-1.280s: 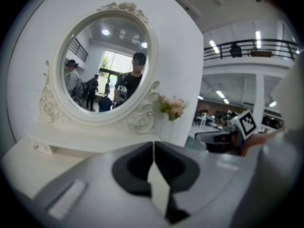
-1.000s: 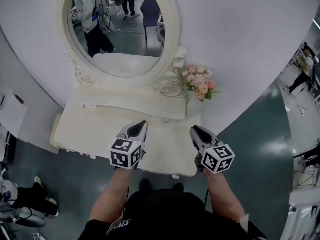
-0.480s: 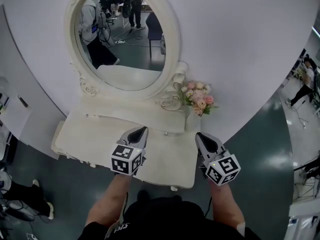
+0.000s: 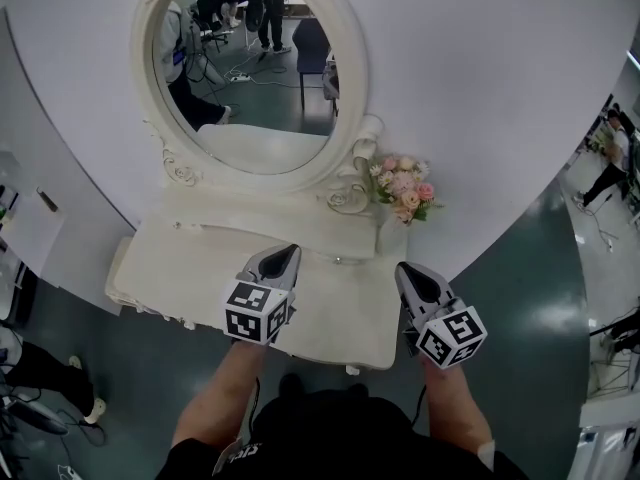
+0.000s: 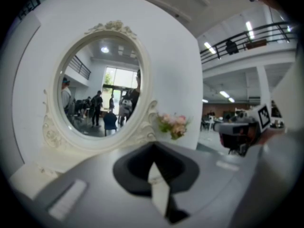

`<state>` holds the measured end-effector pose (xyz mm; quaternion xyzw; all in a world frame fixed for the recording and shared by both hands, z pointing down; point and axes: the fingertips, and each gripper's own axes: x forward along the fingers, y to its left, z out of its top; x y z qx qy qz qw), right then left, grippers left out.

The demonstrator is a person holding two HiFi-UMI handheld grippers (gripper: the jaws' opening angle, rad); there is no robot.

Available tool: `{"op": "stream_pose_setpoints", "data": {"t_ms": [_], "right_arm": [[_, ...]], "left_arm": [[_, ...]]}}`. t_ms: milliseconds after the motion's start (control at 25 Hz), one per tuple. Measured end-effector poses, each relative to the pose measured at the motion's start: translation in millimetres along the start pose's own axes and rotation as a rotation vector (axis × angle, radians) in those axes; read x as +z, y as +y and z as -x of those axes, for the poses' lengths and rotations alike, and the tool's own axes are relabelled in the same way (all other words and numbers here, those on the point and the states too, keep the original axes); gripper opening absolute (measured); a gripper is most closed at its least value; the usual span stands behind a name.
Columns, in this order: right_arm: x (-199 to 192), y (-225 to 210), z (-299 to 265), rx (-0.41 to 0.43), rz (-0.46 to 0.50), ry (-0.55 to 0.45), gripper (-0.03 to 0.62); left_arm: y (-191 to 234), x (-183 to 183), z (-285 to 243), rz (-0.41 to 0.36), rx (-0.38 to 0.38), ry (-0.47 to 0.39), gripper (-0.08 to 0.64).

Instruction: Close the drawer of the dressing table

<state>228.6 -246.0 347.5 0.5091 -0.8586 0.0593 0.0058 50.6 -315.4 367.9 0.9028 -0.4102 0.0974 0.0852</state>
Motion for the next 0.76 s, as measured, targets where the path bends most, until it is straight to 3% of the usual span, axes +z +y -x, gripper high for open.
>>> {"op": "stream_pose_setpoints", "data": {"t_ms": [240,520,760], "right_arm": [[8,3,-1,-0.006,0.013,-0.011,-0.008],[5,7,-2,-0.008,0.012,0.002,-0.008],[7,6,-7,-0.025,0.034,-0.01,-0.008]], "left_arm": [[3,11,2,-0.014,-0.006,-0.011,0.008],[-4,-2,0,-0.044,-0.026,0.031,0.008],[6,9,1,-0.011,0.0,-0.033,0.008]]}}
